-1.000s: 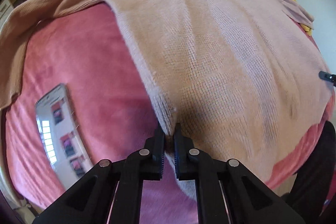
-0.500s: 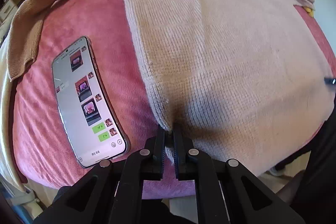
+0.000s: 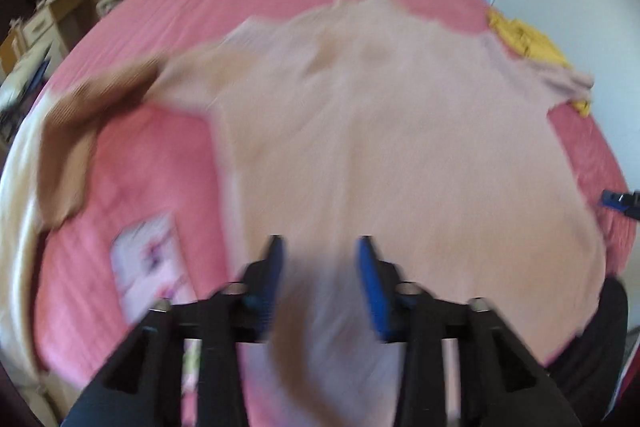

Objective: Fold clothes
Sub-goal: 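Grasp the sweater sleeve lying on the yellow cloth with the right gripper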

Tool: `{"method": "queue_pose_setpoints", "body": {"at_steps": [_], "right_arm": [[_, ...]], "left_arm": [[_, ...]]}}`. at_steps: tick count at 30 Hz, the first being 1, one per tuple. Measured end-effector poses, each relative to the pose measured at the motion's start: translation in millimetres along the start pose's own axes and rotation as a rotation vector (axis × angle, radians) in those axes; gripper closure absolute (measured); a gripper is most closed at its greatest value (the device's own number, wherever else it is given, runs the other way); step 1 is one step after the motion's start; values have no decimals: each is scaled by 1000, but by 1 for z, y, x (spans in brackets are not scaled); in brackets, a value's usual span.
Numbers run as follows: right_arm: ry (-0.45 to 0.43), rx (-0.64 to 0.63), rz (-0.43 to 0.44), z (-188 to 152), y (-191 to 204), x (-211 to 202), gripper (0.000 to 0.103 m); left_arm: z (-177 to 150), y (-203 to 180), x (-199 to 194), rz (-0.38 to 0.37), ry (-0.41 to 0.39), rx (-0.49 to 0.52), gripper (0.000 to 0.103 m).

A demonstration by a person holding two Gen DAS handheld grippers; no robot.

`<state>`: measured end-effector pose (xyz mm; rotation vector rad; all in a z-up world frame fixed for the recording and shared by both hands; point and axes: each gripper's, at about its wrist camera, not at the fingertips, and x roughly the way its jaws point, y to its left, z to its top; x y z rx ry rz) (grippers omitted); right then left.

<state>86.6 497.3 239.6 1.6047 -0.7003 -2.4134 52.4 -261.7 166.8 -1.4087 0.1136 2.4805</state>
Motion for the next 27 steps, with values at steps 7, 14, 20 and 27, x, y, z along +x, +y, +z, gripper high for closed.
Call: {"method": "queue_pose_setpoints", "body": {"at_steps": [7, 14, 20, 27], "right_arm": [[-81, 89, 80, 84, -37, 21, 77], [-264, 334, -46, 198, -164, -35, 77], [-445, 440, -130, 253, -232, -91, 76], [-465, 534, -58, 287, -253, -13, 75]], "left_arm": [[72, -87, 116, 9, 1, 25, 50], [94, -82, 172, 193, -9, 13, 33], [71, -80, 176, 209, -104, 49, 26], [60, -80, 174, 230, -146, 51, 23]]}}
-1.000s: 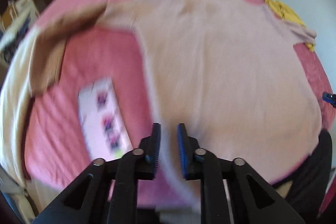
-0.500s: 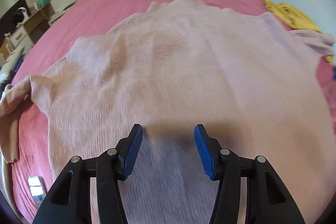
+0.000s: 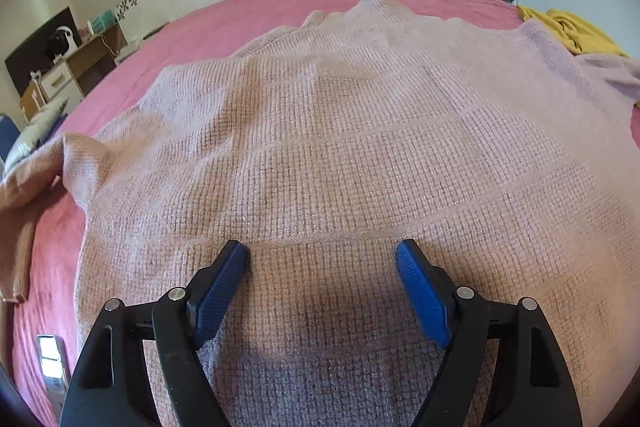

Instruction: Fold clothes

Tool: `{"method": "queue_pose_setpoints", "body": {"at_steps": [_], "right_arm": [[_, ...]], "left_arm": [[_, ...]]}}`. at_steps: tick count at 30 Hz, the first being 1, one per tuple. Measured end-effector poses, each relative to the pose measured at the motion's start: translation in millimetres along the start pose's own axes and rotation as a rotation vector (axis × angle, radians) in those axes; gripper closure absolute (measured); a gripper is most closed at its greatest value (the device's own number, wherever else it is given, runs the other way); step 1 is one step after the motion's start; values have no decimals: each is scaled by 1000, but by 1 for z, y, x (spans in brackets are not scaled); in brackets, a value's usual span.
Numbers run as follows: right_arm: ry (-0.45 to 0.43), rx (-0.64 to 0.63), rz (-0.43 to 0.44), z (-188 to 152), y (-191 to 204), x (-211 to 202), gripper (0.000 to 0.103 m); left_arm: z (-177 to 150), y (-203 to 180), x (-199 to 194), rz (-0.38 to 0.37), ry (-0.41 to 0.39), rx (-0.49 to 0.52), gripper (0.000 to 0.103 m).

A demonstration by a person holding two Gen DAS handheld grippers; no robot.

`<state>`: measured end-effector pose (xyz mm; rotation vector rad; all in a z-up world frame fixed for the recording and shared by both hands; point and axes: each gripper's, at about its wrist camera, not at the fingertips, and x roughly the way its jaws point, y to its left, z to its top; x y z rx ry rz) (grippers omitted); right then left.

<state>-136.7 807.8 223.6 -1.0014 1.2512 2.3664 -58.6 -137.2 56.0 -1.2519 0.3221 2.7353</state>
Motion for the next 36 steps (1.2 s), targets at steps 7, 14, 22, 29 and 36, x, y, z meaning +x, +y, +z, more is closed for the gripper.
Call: {"method": "queue_pose_setpoints", "body": {"at_steps": [7, 14, 22, 29, 36], "right_arm": [[-16, -26, 46, -13, -6, 8, 95], [-108, -45, 119, -29, 38, -47, 96], [-146, -308, 327, -111, 229, -134, 96], [-5, -811, 419, -352, 430, -107, 87], [464, -1020, 342, -567, 427, 10, 81]], "left_arm": [[-2, 3, -1, 0, -3, -4, 21], [-1, 7, 9, -7, 1, -14, 21], [10, 13, 1, -114, 27, -79, 21], [0, 53, -53, -241, -48, -247, 21], [-19, 112, -53, -235, -57, -305, 21]]}}
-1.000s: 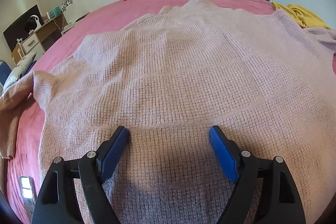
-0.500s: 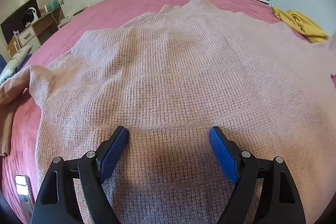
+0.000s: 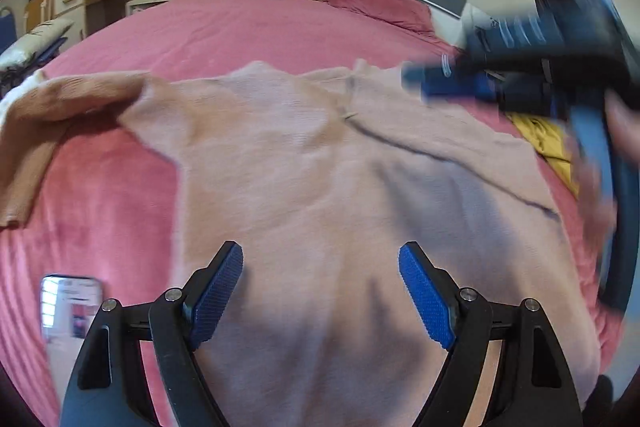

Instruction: Fold clothes

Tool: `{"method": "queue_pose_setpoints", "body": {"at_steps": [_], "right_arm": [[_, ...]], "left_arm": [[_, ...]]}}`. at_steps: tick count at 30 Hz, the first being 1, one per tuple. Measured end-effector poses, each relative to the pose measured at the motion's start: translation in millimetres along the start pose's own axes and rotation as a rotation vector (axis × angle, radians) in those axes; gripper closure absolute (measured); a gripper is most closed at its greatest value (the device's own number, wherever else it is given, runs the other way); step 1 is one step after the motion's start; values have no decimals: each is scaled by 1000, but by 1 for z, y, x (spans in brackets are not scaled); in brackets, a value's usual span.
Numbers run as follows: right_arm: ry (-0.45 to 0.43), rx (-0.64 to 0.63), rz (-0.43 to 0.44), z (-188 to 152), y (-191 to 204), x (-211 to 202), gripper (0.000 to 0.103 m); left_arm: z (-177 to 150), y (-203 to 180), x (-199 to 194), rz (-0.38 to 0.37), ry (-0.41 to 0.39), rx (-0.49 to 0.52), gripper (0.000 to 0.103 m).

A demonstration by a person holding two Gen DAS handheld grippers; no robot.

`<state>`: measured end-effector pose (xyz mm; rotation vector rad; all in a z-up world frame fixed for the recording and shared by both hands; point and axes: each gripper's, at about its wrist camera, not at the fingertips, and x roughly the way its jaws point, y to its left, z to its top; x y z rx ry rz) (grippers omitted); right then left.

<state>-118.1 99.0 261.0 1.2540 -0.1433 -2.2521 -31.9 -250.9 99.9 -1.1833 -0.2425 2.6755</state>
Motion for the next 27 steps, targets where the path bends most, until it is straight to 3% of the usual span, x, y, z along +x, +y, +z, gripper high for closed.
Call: {"method": "queue_pose_setpoints", "body": {"at_steps": [4, 8, 10, 13, 14, 18, 21, 24, 27], "right_arm": [[-97, 0, -10, -44, -11, -31, 81], [-194, 140, -215, -74, -86, -79, 78], [-182, 237, -269, -82, -129, -86, 78], [-125, 255, -303, -88, -161, -82, 78], [-120, 271, -248, -87, -159, -78, 78], [-119, 390, 121, -72, -133, -47, 78], [-37, 517, 315, -49, -98, 11, 78], [-20, 650, 311, -32, -75, 59, 78], [-63, 865, 279, -43, -78, 69, 79]], "left_arm": [[-2, 12, 9, 7, 3, -38, 21], [15, -1, 22, 1, -17, -72, 21], [30, -10, 34, 9, -36, -75, 21], [47, -23, 49, 48, -23, -71, 21], [47, -25, 54, 63, -18, -77, 21], [26, -23, 58, 115, 24, -86, 21], [5, -16, 57, 132, 58, -92, 21], [-10, -9, 48, 128, 60, -96, 21], [-16, -7, 39, 125, 42, -68, 21]]}}
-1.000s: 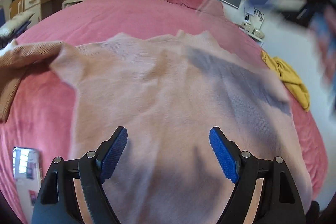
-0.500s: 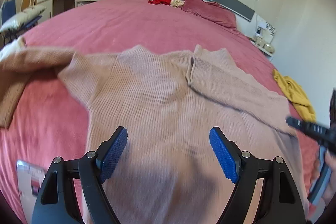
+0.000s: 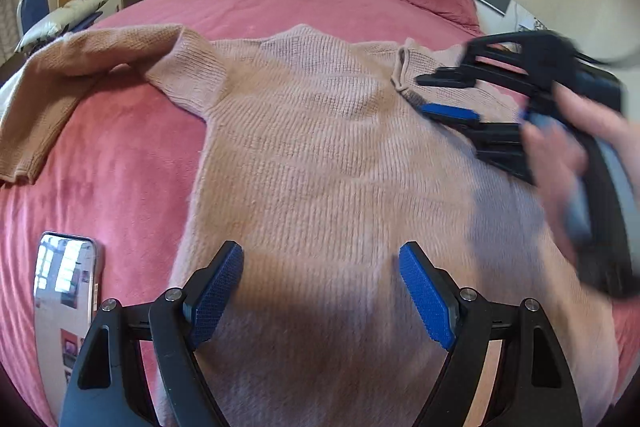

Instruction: Fold clothes

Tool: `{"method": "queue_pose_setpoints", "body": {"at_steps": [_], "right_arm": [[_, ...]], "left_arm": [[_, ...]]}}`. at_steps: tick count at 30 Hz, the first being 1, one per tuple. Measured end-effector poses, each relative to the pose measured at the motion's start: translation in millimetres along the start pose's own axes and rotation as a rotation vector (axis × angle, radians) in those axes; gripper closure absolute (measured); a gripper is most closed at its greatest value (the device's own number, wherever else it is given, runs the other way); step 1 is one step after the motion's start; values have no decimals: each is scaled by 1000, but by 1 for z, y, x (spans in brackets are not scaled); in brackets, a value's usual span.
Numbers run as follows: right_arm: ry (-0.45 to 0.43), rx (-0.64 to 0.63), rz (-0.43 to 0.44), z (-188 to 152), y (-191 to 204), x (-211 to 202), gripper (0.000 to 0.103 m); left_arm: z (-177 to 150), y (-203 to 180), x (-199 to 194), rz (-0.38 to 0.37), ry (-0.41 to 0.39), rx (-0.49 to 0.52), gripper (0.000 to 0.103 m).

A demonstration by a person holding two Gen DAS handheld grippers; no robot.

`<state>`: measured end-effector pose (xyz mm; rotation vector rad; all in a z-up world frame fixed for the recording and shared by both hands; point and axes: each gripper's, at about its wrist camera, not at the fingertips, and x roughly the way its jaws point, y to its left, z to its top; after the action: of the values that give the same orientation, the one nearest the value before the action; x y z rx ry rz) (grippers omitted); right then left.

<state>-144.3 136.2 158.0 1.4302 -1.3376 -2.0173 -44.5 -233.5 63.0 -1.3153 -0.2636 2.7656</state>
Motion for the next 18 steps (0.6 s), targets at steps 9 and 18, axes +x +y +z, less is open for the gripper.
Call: {"method": "queue_pose_setpoints", "body": {"at_steps": [9, 18], "right_arm": [[-79, 33, -37, -25, 14, 0, 100], [122, -383, -138, -101, 74, 15, 94]], "left_arm": [[1, 12, 1, -50, 3, -29, 21], [14, 19, 1, -35, 7, -97, 21]]}}
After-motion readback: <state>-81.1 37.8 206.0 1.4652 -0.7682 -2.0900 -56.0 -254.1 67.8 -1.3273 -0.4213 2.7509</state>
